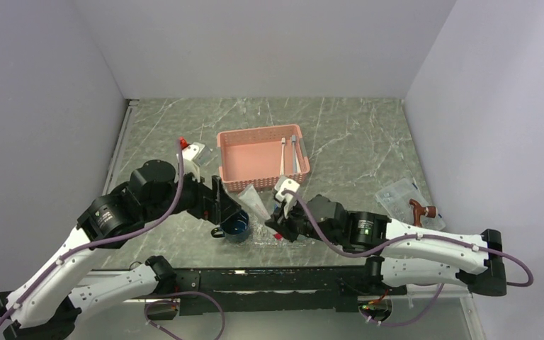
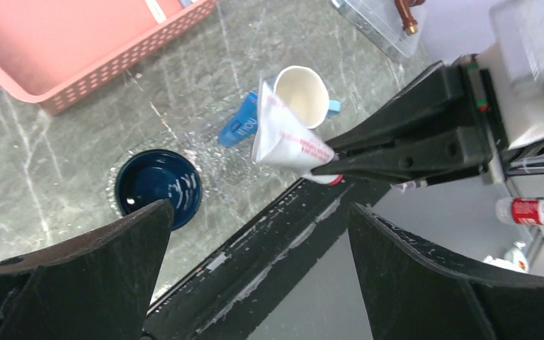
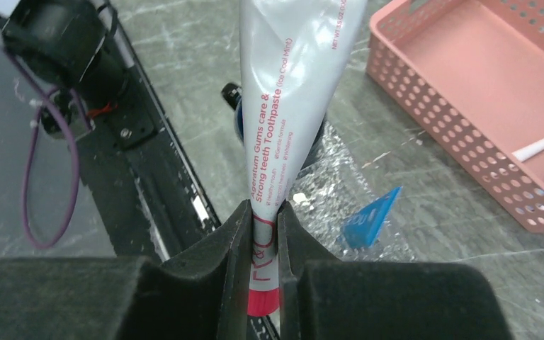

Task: Prepare toiletry sets of a toothbrush and toothpaste on the tray

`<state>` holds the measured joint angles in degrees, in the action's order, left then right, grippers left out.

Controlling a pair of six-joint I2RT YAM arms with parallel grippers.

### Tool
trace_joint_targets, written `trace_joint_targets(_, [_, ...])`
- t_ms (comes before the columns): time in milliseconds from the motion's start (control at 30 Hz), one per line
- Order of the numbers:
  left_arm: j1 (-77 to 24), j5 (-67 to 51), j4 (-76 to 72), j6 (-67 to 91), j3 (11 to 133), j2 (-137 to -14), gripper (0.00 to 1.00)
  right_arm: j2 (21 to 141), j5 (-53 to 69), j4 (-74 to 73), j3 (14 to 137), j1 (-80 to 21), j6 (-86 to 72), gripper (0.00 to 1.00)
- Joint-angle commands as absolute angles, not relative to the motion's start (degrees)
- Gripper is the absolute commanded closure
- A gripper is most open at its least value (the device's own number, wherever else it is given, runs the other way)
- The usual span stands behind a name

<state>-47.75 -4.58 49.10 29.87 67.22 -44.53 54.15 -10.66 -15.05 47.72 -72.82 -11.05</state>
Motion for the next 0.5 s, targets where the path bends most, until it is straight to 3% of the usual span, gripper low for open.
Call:
trace_joint_targets(0, [-47.5,-11.1,50.4,32.3,70.9,-46.4,0.01,52.4,-14.5,-16.5,51.4,-78.2,-8.4,0.87])
trace_joint_targets(467, [-47.4,-21.9,49.2,35.6,68.7,-50.1,0.01,56.8,-30.9,-18.3,55.9,-93.1,-6.5,0.89])
